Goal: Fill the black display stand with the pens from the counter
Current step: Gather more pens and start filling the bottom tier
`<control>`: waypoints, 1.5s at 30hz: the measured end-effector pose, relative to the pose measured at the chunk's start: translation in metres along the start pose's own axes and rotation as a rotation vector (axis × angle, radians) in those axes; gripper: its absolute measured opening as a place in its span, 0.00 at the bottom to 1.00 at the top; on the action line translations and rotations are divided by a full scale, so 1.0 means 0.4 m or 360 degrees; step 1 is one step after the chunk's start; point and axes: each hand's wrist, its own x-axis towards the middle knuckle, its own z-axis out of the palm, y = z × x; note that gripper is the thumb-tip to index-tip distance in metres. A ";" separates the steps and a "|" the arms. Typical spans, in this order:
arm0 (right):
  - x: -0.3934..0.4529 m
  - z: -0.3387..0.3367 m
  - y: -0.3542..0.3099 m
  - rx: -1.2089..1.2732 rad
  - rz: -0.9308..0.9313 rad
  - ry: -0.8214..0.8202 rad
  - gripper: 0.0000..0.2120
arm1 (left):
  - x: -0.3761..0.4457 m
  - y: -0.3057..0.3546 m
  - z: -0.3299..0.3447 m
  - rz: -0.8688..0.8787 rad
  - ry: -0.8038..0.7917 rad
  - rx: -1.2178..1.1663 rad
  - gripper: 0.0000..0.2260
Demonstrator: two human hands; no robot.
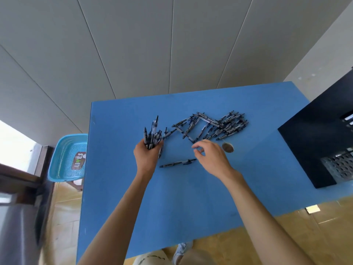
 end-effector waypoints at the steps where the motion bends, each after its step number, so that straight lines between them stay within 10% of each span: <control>1: 0.009 0.011 -0.014 -0.0003 -0.0017 -0.0004 0.09 | -0.003 0.002 -0.014 -0.0003 0.0007 -0.0059 0.21; 21: 0.022 0.045 -0.050 -0.0081 0.0023 -0.0037 0.10 | 0.042 -0.083 -0.065 -0.0125 0.0383 -0.0147 0.23; 27: 0.020 0.040 -0.025 -0.0068 0.0090 0.0013 0.09 | 0.053 -0.059 -0.068 0.0200 0.0527 -0.0092 0.23; 38: -0.007 0.008 -0.036 0.0017 0.0158 0.0129 0.09 | 0.058 -0.027 -0.070 -0.0033 -0.0024 0.0139 0.11; 45: -0.100 -0.073 -0.021 0.0029 0.0249 0.0365 0.08 | -0.024 0.090 -0.005 -0.0120 -0.0587 -0.0358 0.08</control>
